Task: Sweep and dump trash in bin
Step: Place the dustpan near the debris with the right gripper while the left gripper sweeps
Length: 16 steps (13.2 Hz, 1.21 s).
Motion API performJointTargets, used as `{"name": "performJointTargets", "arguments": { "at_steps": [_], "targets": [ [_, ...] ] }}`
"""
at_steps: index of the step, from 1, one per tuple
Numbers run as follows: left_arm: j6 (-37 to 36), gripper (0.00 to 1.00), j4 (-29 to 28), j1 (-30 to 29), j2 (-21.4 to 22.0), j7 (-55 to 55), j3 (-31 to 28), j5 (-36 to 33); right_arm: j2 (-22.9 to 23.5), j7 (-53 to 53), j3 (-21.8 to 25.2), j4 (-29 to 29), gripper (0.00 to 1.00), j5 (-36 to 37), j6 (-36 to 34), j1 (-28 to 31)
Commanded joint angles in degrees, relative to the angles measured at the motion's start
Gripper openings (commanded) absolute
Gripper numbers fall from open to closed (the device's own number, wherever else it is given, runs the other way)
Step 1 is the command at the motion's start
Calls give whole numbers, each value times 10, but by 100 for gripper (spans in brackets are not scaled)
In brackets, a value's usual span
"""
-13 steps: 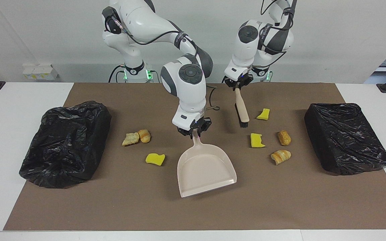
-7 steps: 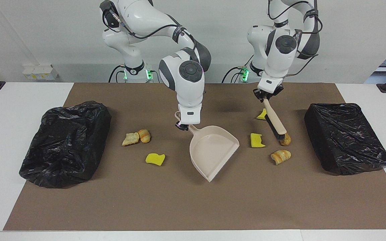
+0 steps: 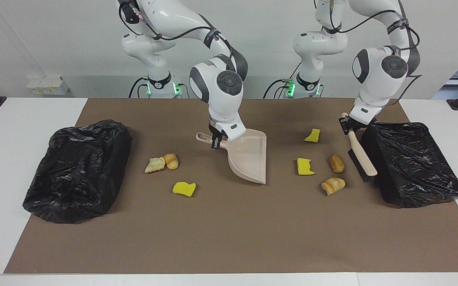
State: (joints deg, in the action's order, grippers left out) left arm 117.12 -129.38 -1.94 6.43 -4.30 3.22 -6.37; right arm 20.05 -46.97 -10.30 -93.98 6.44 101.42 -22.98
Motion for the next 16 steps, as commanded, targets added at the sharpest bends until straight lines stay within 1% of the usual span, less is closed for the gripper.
{"name": "performJointTargets", "arguments": {
  "at_steps": [1, 2, 3, 6, 8, 9, 11, 14, 16],
  "targets": [
    [48, 0, 10, 0, -49, 8, 8, -44, -21, -16, -3, -32, 0, 18, 12, -5],
    [62, 0, 8, -1, -66, 14, 8, -61, -16, -16, -3, -32, 0, 30, 13, -7],
    [61, 0, 7, 0, -71, 28, 8, -61, -12, -14, -3, -33, 0, 33, 14, -12],
    [46, 0, -3, 18, -64, 36, 11, -60, -5, 7, -3, -32, 0, 33, 28, -15],
    [33, 0, -7, 49, -61, 39, 13, -51, 1, 32, -3, -31, 0, 34, 47, -26],
    [33, 0, -10, 64, -60, 40, 13, -43, 2, 32, -3, -32, 0, 34, 53, -26],
    [32, 0, -18, 95, -53, 48, 13, -2, 10, 34, -3, -31, 0, 34, 64, -26],
    [33, 0, -53, 152, -28, 47, 13, 31, 21, 34, -3, -31, 0, 34, 90, -21],
    [33, 0, -68, 191, -13, 41, 13, 70, 21, 34, -3, -31, 0, 34, 92, -20]
  ]
}}
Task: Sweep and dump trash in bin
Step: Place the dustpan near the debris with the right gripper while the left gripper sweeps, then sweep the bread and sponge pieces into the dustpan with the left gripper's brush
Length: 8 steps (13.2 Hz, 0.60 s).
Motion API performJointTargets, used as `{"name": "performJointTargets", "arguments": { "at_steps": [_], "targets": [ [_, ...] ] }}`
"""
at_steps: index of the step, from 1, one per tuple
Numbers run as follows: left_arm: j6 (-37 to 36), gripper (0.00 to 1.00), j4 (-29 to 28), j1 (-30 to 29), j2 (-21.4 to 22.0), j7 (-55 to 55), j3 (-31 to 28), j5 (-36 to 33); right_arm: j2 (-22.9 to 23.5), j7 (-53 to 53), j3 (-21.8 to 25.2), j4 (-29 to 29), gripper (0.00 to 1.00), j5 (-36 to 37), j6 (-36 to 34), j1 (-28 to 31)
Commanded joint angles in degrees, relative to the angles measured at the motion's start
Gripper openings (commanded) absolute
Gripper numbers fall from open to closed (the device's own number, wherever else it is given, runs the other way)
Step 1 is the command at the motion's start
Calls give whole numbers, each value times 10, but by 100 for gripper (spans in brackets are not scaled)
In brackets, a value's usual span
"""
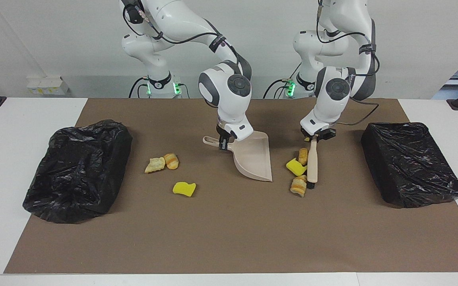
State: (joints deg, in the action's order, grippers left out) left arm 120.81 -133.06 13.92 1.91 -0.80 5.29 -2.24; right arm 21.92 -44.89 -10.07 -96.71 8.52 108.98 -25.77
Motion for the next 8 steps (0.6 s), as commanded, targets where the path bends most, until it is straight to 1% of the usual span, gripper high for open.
{"name": "performJointTargets", "arguments": {
  "at_steps": [1, 3, 5, 7, 8],
  "targets": [
    [-4, 0, -32, 56, 34, 5, -8, 49, 2, 13, -6, -4, 0, 13, 19, 8],
    [-5, 0, -32, 101, 38, -1, -8, 74, 3, 13, -6, -4, 0, 13, 20, 9],
    [-4, 0, -28, 143, 41, -53, -8, 108, 3, 13, -6, -4, 0, 13, 19, 12],
    [-7, 0, -8, 151, 34, -67, -7, 174, 3, 13, -6, -4, 0, 13, 17, 11],
    [-12, 0, 9, 155, 28, -94, -8, 184, 2, 13, -5, -4, 0, 13, 15, 11]
  ]
}}
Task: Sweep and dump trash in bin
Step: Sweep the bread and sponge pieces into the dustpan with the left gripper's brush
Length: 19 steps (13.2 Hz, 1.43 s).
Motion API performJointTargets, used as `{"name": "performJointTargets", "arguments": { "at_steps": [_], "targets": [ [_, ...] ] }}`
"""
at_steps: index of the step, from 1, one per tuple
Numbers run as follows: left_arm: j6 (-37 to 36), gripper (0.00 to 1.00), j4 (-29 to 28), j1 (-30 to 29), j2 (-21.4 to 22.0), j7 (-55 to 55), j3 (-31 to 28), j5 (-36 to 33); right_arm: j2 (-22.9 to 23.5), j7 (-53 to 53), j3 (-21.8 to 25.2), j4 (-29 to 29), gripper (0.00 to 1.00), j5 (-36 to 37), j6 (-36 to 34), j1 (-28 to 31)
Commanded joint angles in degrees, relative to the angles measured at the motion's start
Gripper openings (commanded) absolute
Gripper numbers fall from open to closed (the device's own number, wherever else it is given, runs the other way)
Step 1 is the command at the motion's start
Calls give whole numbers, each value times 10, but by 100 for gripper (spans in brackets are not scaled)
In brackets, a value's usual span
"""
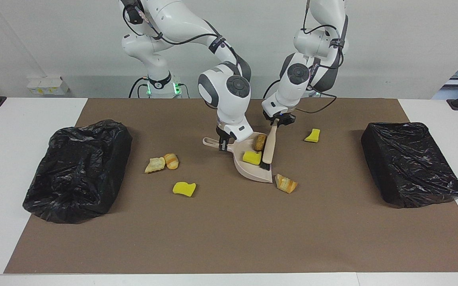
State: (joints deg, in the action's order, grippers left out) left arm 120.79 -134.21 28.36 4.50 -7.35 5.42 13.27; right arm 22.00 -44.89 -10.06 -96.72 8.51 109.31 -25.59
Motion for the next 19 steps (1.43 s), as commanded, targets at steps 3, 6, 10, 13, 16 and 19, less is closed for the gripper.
{"name": "performJointTargets", "arguments": {
  "at_steps": [3, 6, 10, 13, 16, 19],
  "targets": [
    [-55, 0, 85, 13, -26, -105, -11, 29, 2, 13, -4, -4, 0, 14, 10, 9],
    [-145, 0, 87, 3, 8, -144, -15, -36, 2, 13, -4, -4, 0, 14, 13, 14],
    [-268, 0, 72, -61, 70, -175, -15, -125, 2, 13, -4, -4, 0, 15, 10, 13],
    [-307, 0, 19, -89, 112, -226, -14, -183, 2, 13, -4, -4, 0, 26, 10, 12],
    [-306, 0, -40, -110, 158, -280, -14, -192, 2, 13, -4, -4, 0, 26, 7, 12],
    [-297, 0, -84, -103, 169, -389, -11, -192, 1, 13, -4, -1, 0, 26, -6, 10]
  ]
}}
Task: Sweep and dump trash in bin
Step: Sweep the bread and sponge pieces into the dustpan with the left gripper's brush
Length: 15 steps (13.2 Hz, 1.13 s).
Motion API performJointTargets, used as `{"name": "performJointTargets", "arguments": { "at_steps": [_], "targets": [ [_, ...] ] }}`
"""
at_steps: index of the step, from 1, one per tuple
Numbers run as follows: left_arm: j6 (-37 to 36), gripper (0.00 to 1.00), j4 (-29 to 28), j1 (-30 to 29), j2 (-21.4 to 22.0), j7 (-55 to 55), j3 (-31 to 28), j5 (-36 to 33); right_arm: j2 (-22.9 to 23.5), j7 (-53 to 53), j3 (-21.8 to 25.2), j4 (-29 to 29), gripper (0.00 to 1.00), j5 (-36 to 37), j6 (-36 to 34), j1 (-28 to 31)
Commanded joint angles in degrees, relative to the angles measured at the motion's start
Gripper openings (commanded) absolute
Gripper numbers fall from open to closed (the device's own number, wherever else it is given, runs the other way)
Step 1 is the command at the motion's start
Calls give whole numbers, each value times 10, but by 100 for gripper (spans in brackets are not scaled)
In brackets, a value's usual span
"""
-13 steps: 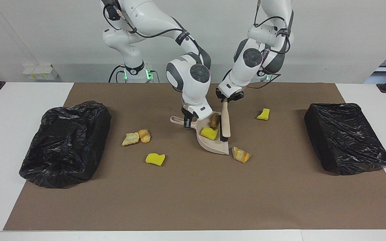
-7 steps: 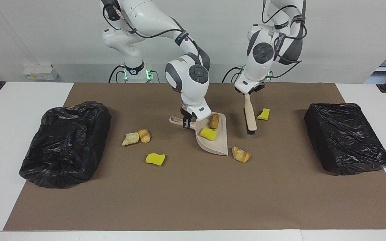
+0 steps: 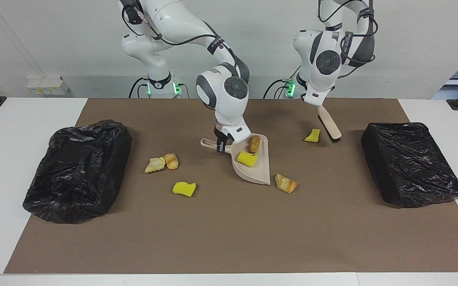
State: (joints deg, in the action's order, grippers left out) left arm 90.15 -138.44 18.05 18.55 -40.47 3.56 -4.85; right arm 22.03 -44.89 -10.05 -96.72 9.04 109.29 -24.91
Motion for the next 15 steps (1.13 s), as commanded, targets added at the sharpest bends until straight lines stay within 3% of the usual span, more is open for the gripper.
{"name": "performJointTargets", "arguments": {
  "at_steps": [1, 3, 6, 10, 15],
  "targets": [
    [25, 0, -59, 3, 29, -80, 8, -10, -1, 13, -4, -1, 0, 21, -6, 0],
    [70, 0, -71, 4, 22, -101, 8, 1, -1, 13, -4, -2, 0, 22, -14, 0],
    [176, 0, -71, 8, -3, -99, 8, 69, -1, 13, -4, -3, 0, 22, -13, 5],
    [318, 0, -27, 34, -98, -88, 10, 129, -1, 13, -5, -3, 0, 22, -12, 6],
    [353, 0, 13, 109, -126, 17, 10, 187, 0, 13, -5, -3, 0, 21, -8, 10]
  ]
}}
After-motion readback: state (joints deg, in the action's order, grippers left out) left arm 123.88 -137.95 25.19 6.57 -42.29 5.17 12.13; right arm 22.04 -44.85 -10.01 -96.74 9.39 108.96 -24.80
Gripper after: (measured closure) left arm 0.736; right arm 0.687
